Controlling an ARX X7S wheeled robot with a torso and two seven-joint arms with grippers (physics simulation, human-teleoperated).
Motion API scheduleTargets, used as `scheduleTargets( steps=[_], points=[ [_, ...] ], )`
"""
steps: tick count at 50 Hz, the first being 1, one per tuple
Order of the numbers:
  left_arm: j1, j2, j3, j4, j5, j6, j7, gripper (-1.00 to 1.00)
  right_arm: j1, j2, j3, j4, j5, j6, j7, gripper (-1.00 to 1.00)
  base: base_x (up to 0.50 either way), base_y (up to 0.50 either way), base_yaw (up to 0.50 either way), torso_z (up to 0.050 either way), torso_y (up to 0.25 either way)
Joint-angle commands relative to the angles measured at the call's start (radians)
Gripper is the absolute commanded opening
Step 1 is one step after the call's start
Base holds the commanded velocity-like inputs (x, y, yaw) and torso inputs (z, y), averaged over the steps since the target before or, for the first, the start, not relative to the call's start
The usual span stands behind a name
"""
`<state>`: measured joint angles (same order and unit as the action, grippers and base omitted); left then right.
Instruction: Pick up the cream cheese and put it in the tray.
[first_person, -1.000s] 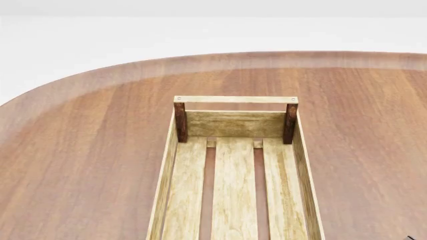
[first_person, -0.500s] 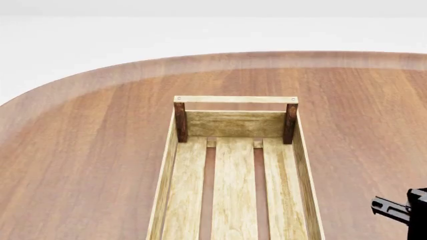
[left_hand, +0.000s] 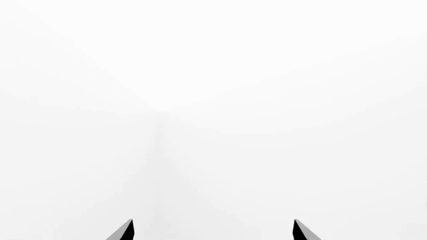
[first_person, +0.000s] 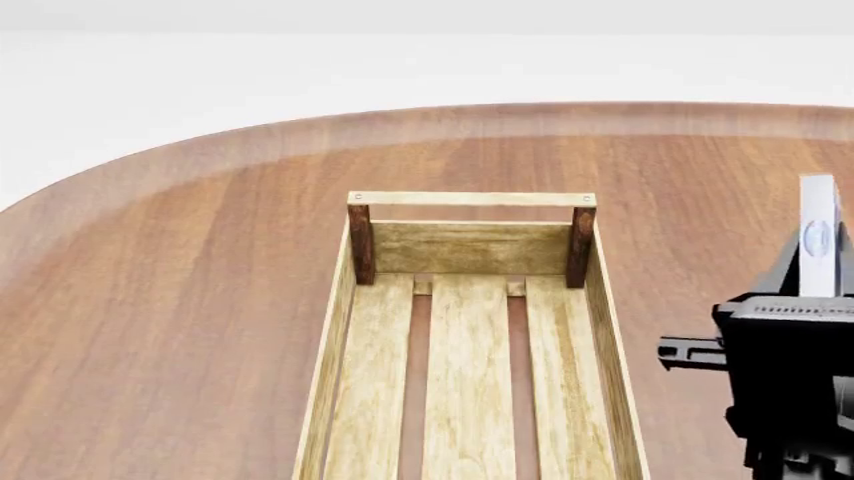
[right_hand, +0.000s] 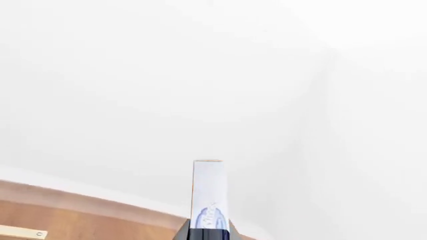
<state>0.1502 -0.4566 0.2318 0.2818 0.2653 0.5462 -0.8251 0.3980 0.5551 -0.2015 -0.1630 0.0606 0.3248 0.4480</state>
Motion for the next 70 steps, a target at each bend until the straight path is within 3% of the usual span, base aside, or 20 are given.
scheduleTargets(
  steps=[1,16,30,53,70],
  points=[
    [0.003,-0.003,-0.001,0.007,-0.001,-0.002,-0.002,1.0,0.1,0.008,-0.063,0.032,-0.031,0.018,-0.081,-1.0,0.0,0.0,0.0,0.0,0.0],
    [0.006,-0.005,-0.004,-0.004,-0.002,0.002,-0.012,1.0,0.165,0.018,-0.133,0.035,-0.008,0.037,-0.199,-1.0,0.0,0.0,0.0,0.0,0.001],
    [0.009,-0.01,-0.006,0.002,-0.003,-0.001,-0.014,1.0,0.167,0.02,-0.109,0.012,0.097,0.022,-0.285,-1.0,0.0,0.0,0.0,0.0,0.0],
    [0.001,-0.011,0.0,-0.004,-0.001,-0.003,-0.015,1.0,0.145,0.032,-0.055,-0.031,0.45,0.102,-0.545,-1.0,0.0,0.0,0.0,0.0,0.001],
    [-0.004,-0.01,0.007,-0.015,0.003,0.004,-0.02,1.0,0.075,0.014,0.125,-0.096,0.791,0.129,-0.62,-1.0,0.0,0.0,0.0,0.0,0.001]
  ],
)
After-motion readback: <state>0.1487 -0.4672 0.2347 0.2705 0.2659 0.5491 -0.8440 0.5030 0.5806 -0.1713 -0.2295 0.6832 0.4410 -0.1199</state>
